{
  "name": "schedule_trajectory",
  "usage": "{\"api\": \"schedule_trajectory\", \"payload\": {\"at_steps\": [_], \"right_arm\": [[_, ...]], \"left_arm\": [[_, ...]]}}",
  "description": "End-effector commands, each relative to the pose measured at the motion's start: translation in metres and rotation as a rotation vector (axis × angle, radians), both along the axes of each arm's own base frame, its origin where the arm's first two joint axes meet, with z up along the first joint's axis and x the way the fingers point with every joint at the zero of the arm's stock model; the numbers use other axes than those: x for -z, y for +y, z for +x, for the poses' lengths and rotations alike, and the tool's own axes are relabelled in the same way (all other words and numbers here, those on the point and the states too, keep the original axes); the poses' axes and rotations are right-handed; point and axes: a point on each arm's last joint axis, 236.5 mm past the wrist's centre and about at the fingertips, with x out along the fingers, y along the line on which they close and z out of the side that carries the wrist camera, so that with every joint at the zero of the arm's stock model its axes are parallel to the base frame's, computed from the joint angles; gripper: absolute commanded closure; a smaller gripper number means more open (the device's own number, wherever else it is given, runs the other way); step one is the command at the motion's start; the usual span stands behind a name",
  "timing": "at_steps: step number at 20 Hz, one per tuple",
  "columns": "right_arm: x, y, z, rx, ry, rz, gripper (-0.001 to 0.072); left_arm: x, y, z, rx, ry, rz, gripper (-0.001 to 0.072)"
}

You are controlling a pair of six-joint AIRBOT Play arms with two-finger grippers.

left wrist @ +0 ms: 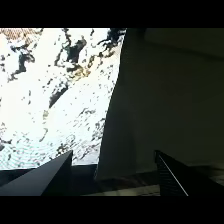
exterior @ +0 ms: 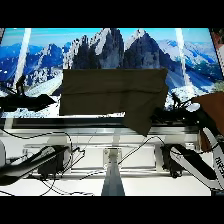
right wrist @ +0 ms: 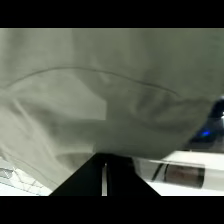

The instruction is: Fold the clothes and pants, and hang the long-sleeved shirts on hangers.

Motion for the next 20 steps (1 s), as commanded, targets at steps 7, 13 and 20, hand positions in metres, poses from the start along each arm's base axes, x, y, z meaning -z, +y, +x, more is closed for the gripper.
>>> {"api": "schedule_trajectory", "payload": {"at_steps": [7, 13, 20], "right_arm": [[-0.016, 0.002, 0.019, -0.036, -0.073, 0.014, 0.0685], [-0.016, 0.002, 0.019, -0.036, -0.074, 0.014, 0.0685], [-0.031, 0.000, 0.034, -0.068, -0.127, 0.010, 0.0685]], "left_arm": [[0.014, -0.006, -0.036, 0.074, 0.129, -0.015, 0.0162], [0.055, -0.026, -0.052, 0.020, 0.153, -0.068, 0.0240], [0.062, -0.028, -0.035, -0.006, 0.098, -0.093, 0.0651]]}}
